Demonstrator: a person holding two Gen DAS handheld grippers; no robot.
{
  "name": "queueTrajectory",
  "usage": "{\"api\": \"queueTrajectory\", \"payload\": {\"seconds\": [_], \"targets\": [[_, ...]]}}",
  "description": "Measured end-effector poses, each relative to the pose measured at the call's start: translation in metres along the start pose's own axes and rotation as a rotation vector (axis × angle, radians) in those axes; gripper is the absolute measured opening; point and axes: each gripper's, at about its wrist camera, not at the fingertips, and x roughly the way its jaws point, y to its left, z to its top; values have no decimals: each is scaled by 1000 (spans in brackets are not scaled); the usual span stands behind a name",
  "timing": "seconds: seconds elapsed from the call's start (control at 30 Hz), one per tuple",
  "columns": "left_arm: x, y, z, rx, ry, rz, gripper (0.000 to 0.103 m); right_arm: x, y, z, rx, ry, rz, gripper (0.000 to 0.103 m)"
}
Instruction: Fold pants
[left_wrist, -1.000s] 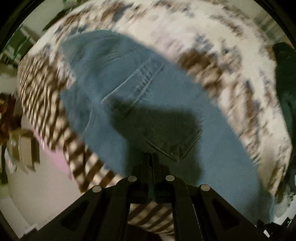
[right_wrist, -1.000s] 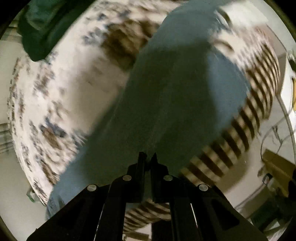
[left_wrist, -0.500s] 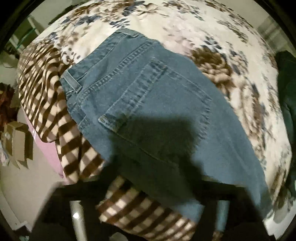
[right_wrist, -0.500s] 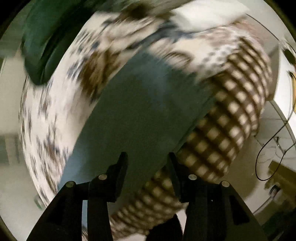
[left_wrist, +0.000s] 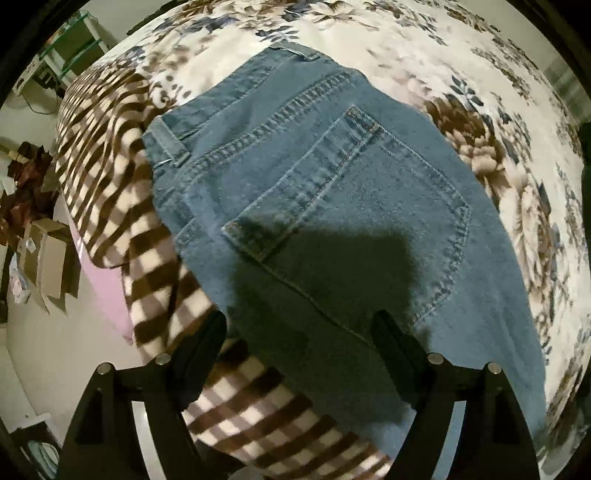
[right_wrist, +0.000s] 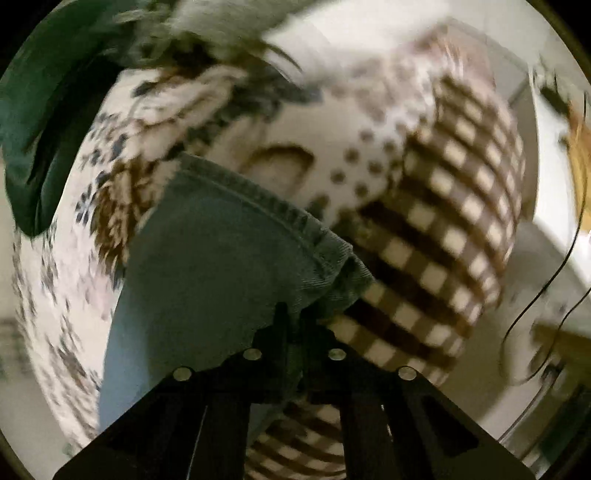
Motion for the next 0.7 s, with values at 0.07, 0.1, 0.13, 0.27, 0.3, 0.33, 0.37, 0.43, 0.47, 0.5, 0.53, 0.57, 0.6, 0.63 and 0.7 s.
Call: {"api": "queueTrajectory", "payload": {"seconds": [0.07,0.1,0.13,0.27,0.3,0.33,0.37,0.43,0.47,0.5,0.53,0.57,0.6,0.63,0.7], "targets": [[-7,5,0,-5,-1,-7,80,-11,4,1,-16,-47,-33,2],[-9,9,0,-10,-6,-7,80,-11,4,2,-30,-57,-64,2],[-11,14,0,-22,-7,-11,80,-6,4,4,-47,-48,-91,2],[-9,43,8,-107,15,-28,80,9,6,1,-33,97,-70,11],[-10,51,10,-135,12,-43,80,4,10,-3,-33,112,-46,26],[-10,56,14,-149,7,-54,80,-5,17,-14,-41,122,-23,37],[-10,60,19,-154,0,-65,80,-12,20,-23,-49,124,2,37],[-8,68,31,-153,-9,-66,80,-24,39,-50,-77,155,79,38],[-5,71,38,-154,-12,-68,79,-26,52,-68,-92,195,118,38],[2,73,47,-164,-14,-75,79,-23,66,-88,-100,244,168,38],[6,75,52,-167,-13,-78,75,-17,82,-112,-102,312,222,38],[11,74,57,-167,-8,-72,55,-10,94,-130,-98,365,252,38],[18,78,58,-168,8,-66,39,-1,105,-148,-91,410,274,38],[23,78,63,-166,22,-70,37,6,113,-162,-86,441,280,38],[29,77,71,-166,22,-92,24,27,130,-191,-73,491,257,38]]}}
